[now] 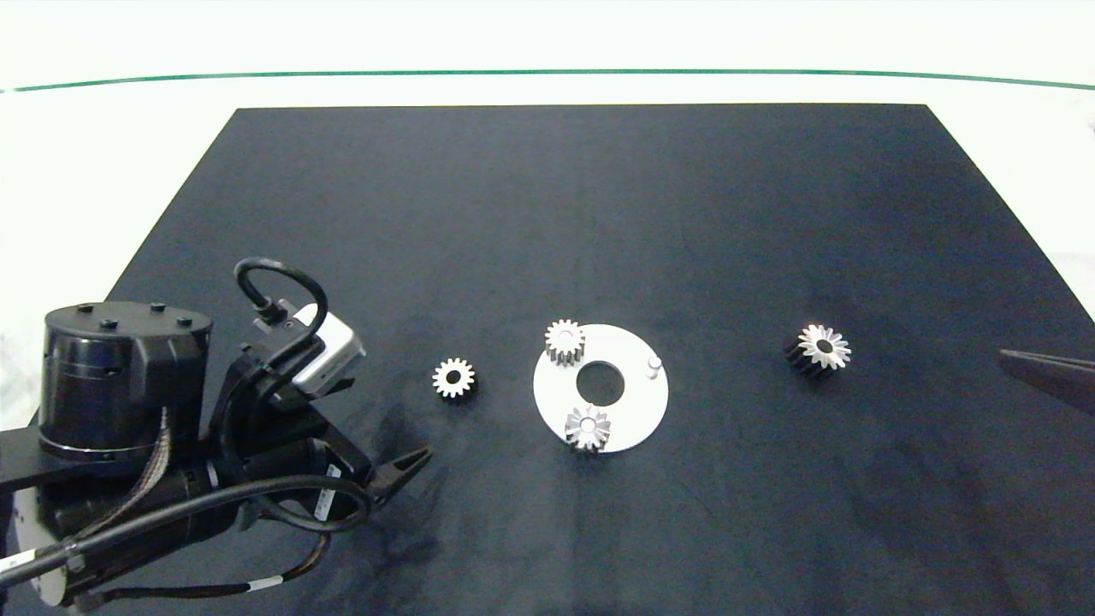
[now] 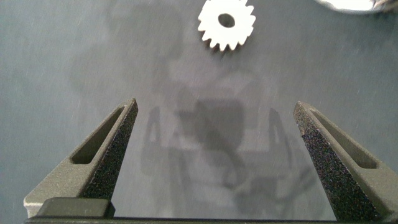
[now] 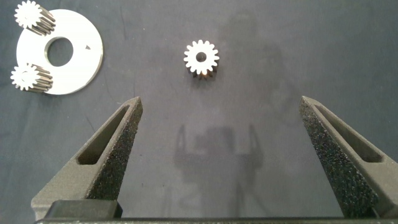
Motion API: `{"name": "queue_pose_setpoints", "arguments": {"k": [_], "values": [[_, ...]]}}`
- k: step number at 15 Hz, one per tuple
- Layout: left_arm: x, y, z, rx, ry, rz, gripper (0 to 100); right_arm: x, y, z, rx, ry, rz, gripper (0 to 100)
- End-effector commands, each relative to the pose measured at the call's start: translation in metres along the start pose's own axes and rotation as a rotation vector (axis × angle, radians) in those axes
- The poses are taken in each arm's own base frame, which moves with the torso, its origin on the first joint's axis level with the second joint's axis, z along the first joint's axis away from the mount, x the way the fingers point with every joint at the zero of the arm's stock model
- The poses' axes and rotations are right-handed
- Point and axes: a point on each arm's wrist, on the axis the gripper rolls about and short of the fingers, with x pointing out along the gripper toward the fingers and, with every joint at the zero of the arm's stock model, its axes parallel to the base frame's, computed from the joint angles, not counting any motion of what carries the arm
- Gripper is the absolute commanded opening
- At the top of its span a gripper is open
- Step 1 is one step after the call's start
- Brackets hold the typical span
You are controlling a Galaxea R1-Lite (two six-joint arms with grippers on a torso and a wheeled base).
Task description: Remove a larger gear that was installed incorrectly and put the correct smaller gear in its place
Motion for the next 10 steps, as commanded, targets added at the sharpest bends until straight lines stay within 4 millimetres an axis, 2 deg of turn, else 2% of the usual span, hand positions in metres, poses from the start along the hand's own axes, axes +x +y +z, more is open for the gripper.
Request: {"name": "queue_pose_setpoints", "arguments": {"k": [1, 5, 10], "values": [[0.02, -0.005, 0.009, 0.023, 0.01, -0.019, 100, -0.001, 0.0, -0.002, -0.001, 0.003, 0.002, 100], [0.045, -0.004, 0.014, 0.042, -0.005, 0.027, 100, -0.001, 0.001, -0.006, -0.001, 0.009, 0.015, 100], [0.057, -0.007, 0.016, 0.052, 0.01, 0.03, 100, 0.0, 0.001, -0.008, -0.001, 0.016, 0.026, 100]]}}
